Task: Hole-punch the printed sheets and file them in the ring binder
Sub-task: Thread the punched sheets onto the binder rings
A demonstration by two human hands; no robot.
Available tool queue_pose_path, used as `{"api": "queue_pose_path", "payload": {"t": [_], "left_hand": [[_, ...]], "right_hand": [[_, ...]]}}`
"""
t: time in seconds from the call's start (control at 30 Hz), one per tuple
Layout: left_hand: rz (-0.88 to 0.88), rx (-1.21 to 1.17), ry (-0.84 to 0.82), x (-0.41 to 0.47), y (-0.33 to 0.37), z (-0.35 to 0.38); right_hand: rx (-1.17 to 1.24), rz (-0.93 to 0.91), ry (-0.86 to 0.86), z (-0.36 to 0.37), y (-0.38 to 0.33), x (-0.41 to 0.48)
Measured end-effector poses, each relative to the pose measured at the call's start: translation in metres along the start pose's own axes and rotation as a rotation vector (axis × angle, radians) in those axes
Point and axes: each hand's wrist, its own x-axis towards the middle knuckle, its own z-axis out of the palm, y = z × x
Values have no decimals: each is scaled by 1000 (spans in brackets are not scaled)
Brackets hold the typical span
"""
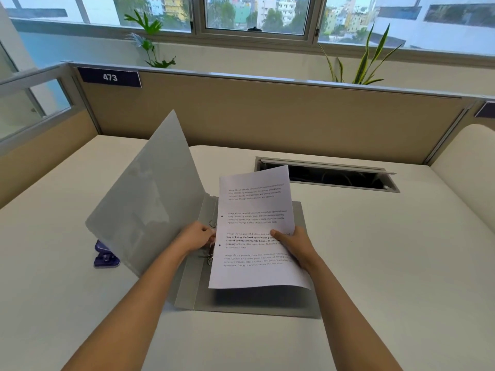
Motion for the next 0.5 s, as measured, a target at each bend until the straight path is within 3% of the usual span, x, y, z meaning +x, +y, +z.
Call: {"api": "queue_pose_path", "payload": {"t": [0.17, 0.33, 0.5], "left_hand": [[-167, 88, -57, -2, 9, -1], [-125, 448, -35, -3, 8, -5], [-67, 468, 3, -9, -3, 0]], "right_hand": [[4, 22, 4, 1, 12, -1], [64, 24, 7, 0, 15, -5], [92, -1, 10, -2, 15, -7]]}}
